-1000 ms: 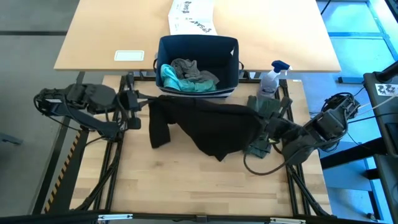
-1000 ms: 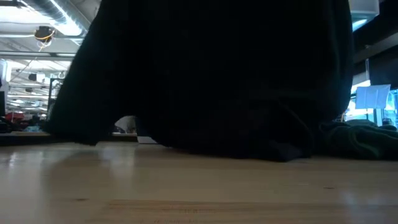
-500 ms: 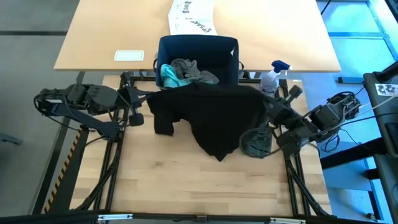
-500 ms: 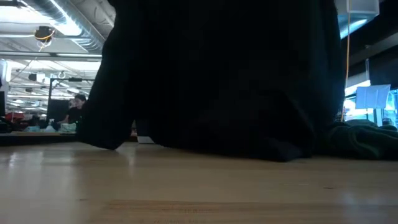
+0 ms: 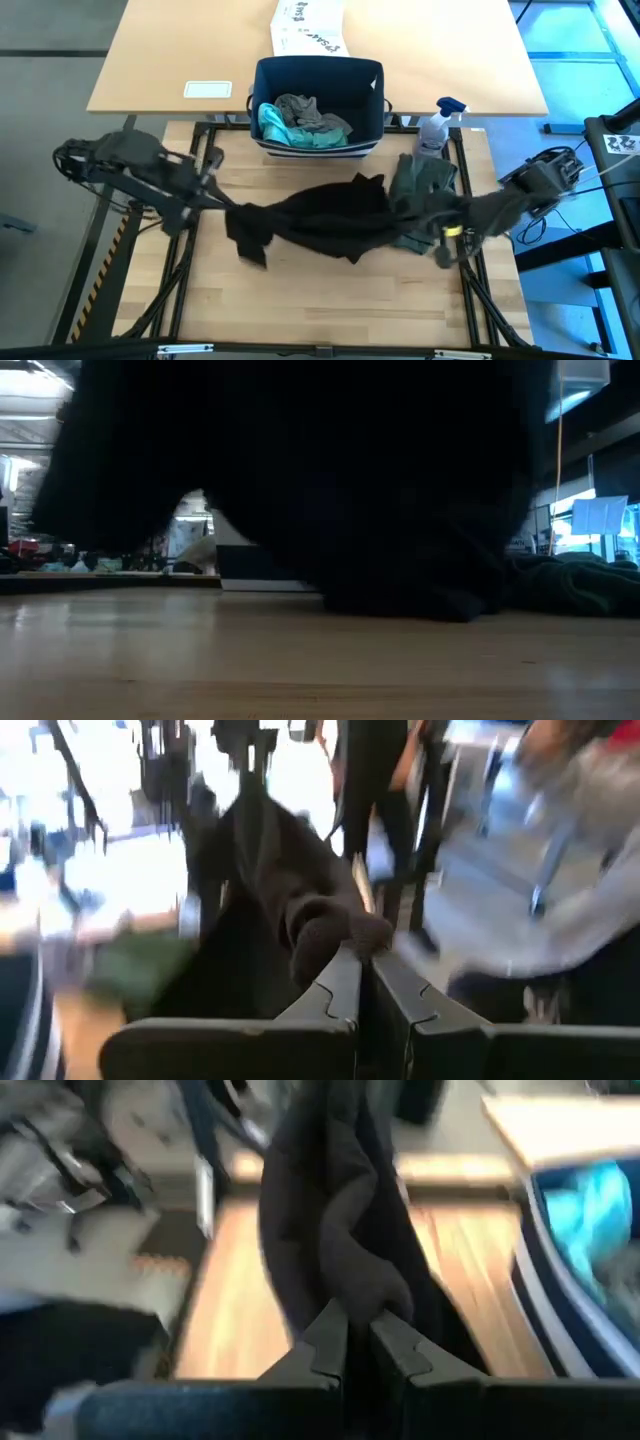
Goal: Fold Laundry from Bin
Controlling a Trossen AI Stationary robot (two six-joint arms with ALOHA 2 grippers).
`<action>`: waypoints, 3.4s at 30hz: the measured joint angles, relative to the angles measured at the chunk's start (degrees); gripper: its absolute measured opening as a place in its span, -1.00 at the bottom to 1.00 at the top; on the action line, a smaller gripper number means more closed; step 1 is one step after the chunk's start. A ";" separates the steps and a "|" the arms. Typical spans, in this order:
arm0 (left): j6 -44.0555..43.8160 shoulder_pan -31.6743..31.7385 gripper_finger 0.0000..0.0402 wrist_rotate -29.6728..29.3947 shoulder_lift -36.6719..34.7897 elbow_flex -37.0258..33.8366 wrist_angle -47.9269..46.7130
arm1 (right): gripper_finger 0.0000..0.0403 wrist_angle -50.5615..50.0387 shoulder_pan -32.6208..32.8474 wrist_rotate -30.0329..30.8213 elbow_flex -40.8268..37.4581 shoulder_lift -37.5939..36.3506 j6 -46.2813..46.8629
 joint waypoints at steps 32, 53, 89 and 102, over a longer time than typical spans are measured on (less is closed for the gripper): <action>15.05 -1.21 -0.99 -56.15 -2.17 4.83 -19.09 | -0.90 -13.56 -17.72 39.82 -2.34 0.05 -17.25; -2.30 -5.83 -0.99 10.10 -1.10 1.97 4.55 | -0.90 9.83 6.13 -8.50 7.70 0.39 -8.49; -25.33 -1.30 -0.99 -55.99 0.47 -48.72 3.99 | -0.90 16.82 -16.06 35.12 -59.43 -0.47 10.34; -5.70 13.82 -0.89 -56.49 1.15 -58.56 25.89 | -0.85 41.62 -34.25 32.24 -68.78 -0.50 3.13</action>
